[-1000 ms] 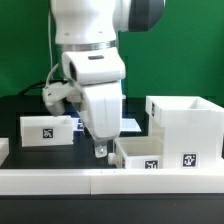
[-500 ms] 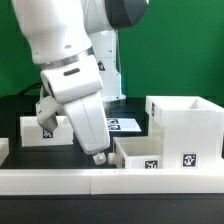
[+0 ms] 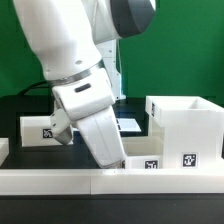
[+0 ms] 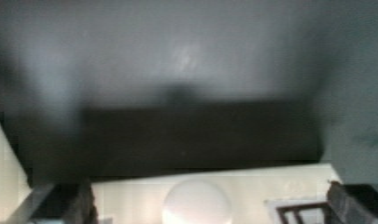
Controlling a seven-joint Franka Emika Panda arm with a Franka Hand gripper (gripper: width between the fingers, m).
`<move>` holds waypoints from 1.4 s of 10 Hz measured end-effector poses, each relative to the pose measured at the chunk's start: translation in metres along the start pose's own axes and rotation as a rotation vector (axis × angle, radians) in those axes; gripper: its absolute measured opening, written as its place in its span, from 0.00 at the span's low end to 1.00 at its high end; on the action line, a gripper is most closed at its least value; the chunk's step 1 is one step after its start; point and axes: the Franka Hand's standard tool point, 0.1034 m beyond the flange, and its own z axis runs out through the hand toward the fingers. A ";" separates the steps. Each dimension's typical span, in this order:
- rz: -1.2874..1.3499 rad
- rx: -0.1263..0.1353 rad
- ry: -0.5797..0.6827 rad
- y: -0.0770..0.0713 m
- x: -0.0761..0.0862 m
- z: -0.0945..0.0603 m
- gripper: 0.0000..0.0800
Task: Assemble drawer
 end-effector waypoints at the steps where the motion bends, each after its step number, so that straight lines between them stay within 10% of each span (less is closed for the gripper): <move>1: 0.008 0.000 0.001 0.000 -0.001 0.000 0.81; 14: 0.146 -0.080 -0.042 -0.008 0.006 0.014 0.81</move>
Offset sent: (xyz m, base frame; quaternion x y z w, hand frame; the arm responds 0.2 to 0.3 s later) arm 0.0000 0.0000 0.0000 0.0000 0.0000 0.0000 1.0000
